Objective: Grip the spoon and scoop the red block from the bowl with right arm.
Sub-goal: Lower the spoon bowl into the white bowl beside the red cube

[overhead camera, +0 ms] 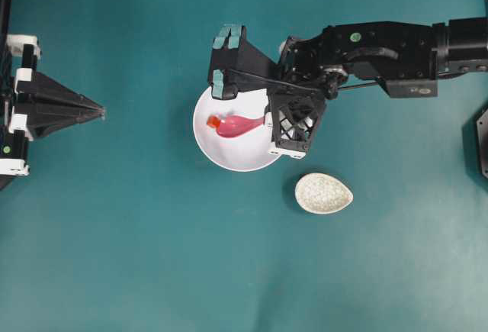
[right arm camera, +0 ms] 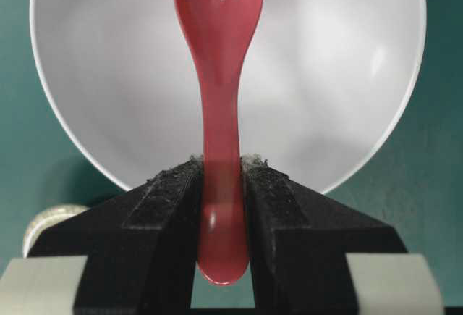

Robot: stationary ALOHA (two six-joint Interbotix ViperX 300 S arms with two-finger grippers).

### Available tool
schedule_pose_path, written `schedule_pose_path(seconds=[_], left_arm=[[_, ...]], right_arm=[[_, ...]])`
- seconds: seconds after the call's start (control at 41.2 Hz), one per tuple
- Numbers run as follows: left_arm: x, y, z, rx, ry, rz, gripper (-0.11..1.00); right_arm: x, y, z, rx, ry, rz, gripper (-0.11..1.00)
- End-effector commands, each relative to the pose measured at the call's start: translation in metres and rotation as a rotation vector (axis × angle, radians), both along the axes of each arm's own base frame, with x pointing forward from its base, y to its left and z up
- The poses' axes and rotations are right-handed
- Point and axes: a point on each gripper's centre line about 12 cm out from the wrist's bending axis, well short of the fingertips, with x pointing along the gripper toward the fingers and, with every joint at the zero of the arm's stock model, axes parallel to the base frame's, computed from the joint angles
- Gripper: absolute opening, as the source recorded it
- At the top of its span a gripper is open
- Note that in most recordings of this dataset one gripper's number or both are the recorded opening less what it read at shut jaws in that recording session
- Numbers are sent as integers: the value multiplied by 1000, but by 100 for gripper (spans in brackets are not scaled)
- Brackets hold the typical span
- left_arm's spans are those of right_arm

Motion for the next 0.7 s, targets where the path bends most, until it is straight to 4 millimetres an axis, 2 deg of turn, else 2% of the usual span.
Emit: schedule_pose_path(seconds=[0.0,0.679], left_arm=[[3,0,11,4,-29,-2,0],[3,0,11,3,-31,-2,0]], right_arm=[[7,-1,17,-5,-61,-7,24],[7,-2,11,-12,-78,-15,24]])
